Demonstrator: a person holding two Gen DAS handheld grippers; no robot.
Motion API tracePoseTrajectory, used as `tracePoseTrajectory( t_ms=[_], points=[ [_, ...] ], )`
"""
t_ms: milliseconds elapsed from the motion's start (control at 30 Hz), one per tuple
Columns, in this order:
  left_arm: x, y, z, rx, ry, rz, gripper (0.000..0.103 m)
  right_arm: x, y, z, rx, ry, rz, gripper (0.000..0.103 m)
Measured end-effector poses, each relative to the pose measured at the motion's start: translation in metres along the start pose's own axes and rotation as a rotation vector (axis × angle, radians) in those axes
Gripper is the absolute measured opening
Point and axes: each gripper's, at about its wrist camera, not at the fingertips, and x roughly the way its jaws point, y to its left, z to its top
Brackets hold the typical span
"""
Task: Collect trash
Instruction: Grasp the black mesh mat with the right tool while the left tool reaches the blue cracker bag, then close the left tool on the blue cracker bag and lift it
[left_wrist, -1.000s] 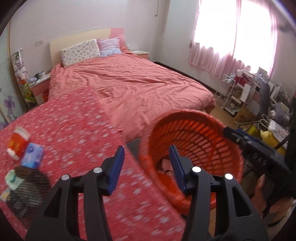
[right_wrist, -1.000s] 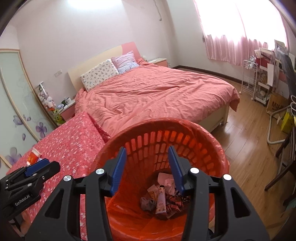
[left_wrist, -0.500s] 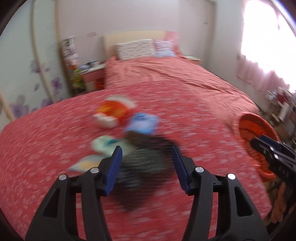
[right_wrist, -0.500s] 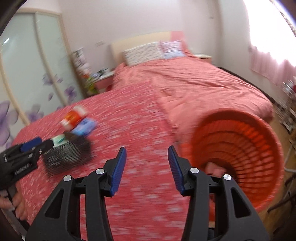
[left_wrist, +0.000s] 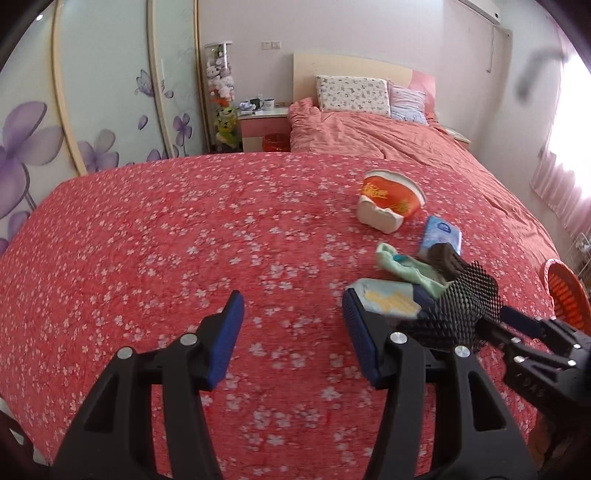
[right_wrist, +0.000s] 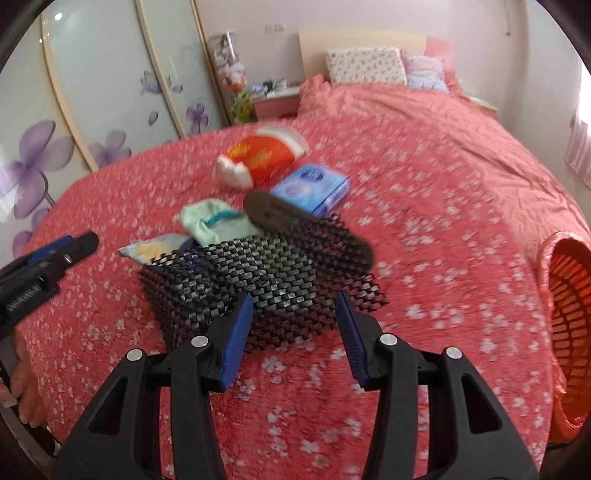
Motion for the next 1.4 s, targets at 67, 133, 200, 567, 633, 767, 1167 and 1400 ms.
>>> tracePoseTrajectory(
  t_ms=[67, 133, 200, 567, 633, 767, 1167, 1400],
  points=[
    [0.002, 0.001, 0.0, -0.007, 0.005, -0.006, 0.055, 0.004, -0.001, -0.003, 0.006, 0.024, 0.018, 0.026],
    [0.004, 0.0, 0.0, -0.012, 0.009, -0.014, 0.055, 0.001, -0.003, -0.006, 0.004, 0.018, 0.016, 0.016],
    [0.006, -0.003, 0.0, -0.017, 0.015, -0.03, 0.055, -0.004, -0.003, -0.007, 0.0, 0.015, 0.014, 0.012],
    [0.024, -0.04, -0.007, 0.031, 0.074, -0.129, 0.067, -0.027, -0.038, -0.018, 0.023, -0.02, -0.152, 0.007],
    [0.028, -0.047, -0.01, 0.039, 0.088, -0.148, 0.071, -0.027, -0.051, -0.016, 0.053, -0.017, -0.204, 0.007],
    [0.032, -0.062, -0.016, 0.061, 0.101, -0.172, 0.081, -0.023, -0.071, -0.016, 0.105, -0.007, -0.234, 0.007],
    [0.043, -0.066, -0.025, 0.105, 0.12, -0.03, 0.078, -0.024, -0.064, -0.019, 0.074, -0.005, -0.258, 0.007],
    [0.05, -0.012, -0.012, -0.017, 0.145, 0.067, 0.079, -0.021, -0.069, -0.013, 0.105, -0.003, -0.257, 0.007]
  ],
)
